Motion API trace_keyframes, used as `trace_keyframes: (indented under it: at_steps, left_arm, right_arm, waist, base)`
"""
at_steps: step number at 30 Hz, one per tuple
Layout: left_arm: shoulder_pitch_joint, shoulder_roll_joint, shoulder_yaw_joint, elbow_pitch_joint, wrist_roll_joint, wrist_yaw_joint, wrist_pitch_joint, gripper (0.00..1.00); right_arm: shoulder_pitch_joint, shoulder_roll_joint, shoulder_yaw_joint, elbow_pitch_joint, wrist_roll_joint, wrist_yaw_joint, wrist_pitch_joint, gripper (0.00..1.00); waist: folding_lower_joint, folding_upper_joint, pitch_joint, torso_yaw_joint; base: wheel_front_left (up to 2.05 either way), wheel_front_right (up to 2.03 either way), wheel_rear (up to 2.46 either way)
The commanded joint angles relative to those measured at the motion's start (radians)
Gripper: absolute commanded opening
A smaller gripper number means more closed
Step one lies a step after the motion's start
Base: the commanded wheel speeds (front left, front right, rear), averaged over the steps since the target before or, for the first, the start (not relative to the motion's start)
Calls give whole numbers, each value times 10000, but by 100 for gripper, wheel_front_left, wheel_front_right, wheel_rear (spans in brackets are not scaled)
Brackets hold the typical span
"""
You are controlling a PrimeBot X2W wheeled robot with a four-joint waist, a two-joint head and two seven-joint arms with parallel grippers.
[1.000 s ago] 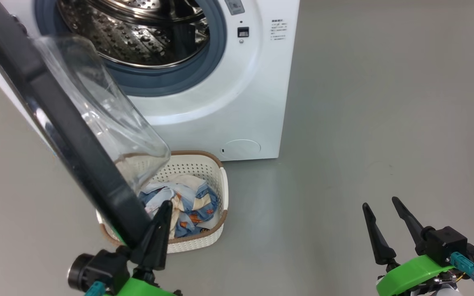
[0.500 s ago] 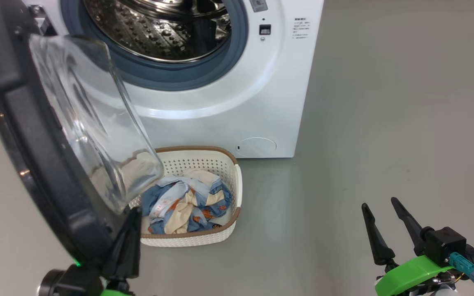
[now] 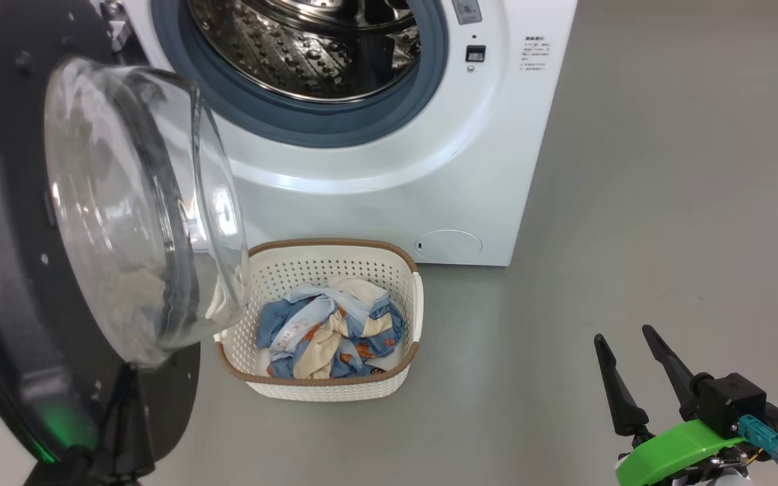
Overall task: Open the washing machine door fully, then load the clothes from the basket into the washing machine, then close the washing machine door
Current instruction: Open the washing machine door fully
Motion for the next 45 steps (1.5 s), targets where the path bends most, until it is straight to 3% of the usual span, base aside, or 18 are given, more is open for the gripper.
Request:
trace_keyframes:
  at_steps: [1, 7, 19, 34, 45]
  left_arm:
    - [-3, 187, 493, -253, -137, 210, -23, 0]
    - [-22, 187, 1253, -84, -420, 520, -23, 0]
    - [-1078, 378, 3396, 1084, -855, 463, -23, 0]
    - [-2998, 1313, 5397, 2976, -1034, -55, -23, 0]
    - [-3863, 2118, 6282, 4400, -624, -430, -23, 0]
  right_arm:
    - [-93, -54, 279, -205, 86, 16, -120, 100]
    - [-89, -94, 322, -242, 117, 16, -120, 100]
    - [-224, -319, 402, -287, 101, 16, -120, 100]
    - [-471, -586, 476, -259, 115, 16, -120, 100]
    - [-565, -561, 626, -186, 182, 16, -120, 100]
  waist:
    - [-1, 0, -16, 39]
    - [-1, 0, 35, 40]
    - [-1, 0, 456, -148]
    - [-1, 0, 928, -22]
    - [-1, 0, 983, -224]
  base:
    - [0, 0, 0]
    - [0, 0, 0]
    - [0, 0, 0]
    - [0, 0, 0]
    - [0, 0, 0]
